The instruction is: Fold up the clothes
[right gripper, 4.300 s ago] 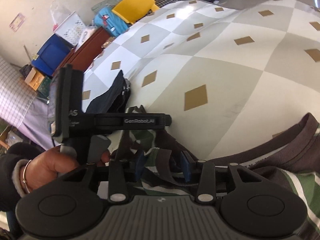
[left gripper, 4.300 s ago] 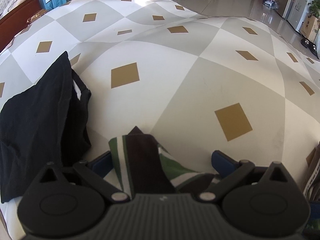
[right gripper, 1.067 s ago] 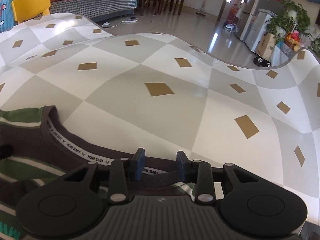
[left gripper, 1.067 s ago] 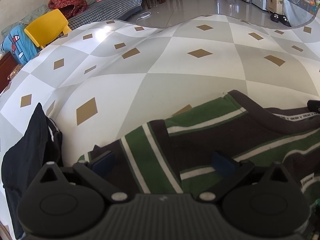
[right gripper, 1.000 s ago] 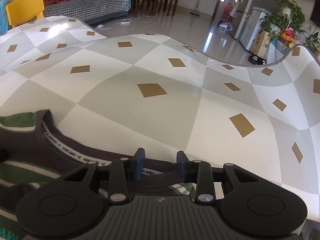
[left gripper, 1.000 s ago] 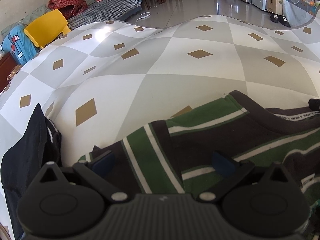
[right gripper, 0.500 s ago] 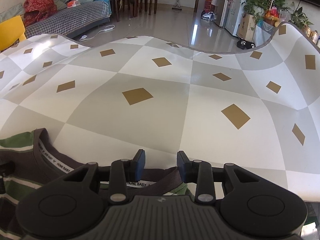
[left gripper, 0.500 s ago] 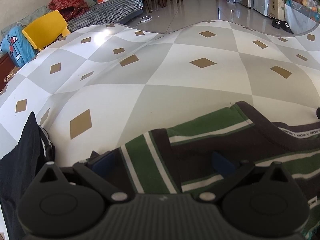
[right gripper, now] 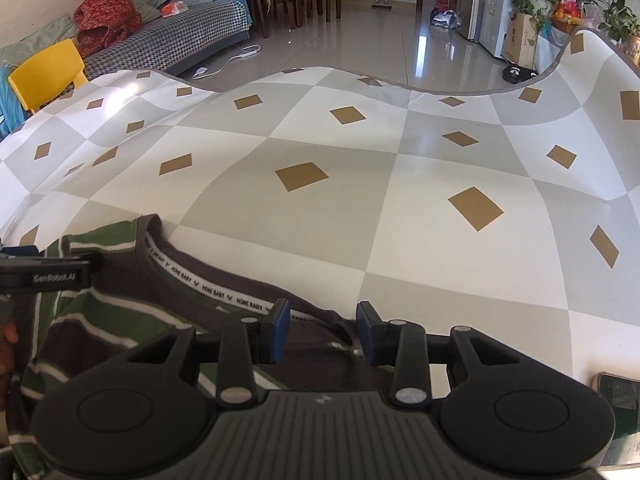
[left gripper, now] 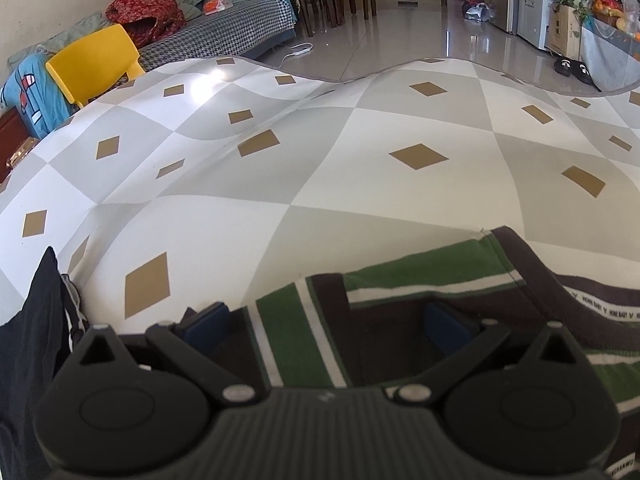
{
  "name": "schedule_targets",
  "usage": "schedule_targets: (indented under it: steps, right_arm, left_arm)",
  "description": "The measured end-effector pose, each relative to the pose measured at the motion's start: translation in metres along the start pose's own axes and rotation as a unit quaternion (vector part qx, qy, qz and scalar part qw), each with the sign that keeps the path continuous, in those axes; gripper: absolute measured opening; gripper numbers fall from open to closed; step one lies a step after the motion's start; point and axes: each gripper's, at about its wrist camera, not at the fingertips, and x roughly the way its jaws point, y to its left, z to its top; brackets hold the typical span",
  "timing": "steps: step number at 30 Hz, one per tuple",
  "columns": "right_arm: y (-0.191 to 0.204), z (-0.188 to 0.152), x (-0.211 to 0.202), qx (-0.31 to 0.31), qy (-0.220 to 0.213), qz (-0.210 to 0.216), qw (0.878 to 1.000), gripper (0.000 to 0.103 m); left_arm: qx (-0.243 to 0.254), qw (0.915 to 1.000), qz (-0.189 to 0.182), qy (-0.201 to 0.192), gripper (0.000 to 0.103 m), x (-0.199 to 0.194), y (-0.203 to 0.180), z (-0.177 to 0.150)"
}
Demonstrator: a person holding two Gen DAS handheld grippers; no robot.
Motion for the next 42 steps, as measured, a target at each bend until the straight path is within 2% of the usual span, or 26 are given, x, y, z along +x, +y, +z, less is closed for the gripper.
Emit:
schedule_targets:
  steps: [5, 14, 20, 25, 32, 42]
  right_arm:
    - [-0.006, -0.019, -0.016, 0.006, 0.023, 0.008, 1.000, 0.035]
    - [-0.007, -0.051, -0.039, -0.012, 0.066, -0.018, 0.998, 0.035]
    - [-0.010, -0.063, -0.038, -0.007, 0.098, -0.026, 0.995, 0.035]
    - [-0.014, -0.061, -0.033, 0.001, 0.089, -0.028, 0.996, 0.039]
    - [-0.017, -0.052, -0.021, 0.001, 0.064, -0.046, 0.997, 0.042]
    - [-0.022, -0.031, -0.001, 0.017, 0.034, -0.068, 0.997, 0.043]
  left_arm:
    - [-0.015, 0.9998, 0.006, 0.015, 0.103, -0.005, 0.003, 0.000]
    - [0.031, 0.9995, -0.002, 0.009, 0.103, -0.045, 0.001, -0.023]
    - [0.040, 0.9984, -0.013, 0.039, 0.103, -0.053, 0.003, -0.043]
    - [0.061, 0.9979, -0.004, 0.020, 0.103, -0.048, -0.003, -0.047]
    - [0.045, 0.9990, -0.003, 0.003, 0.103, -0.036, -0.009, -0.037]
    - [0.009, 0.9997, -0.020, 0.013, 0.103, -0.017, -0.004, -0.018]
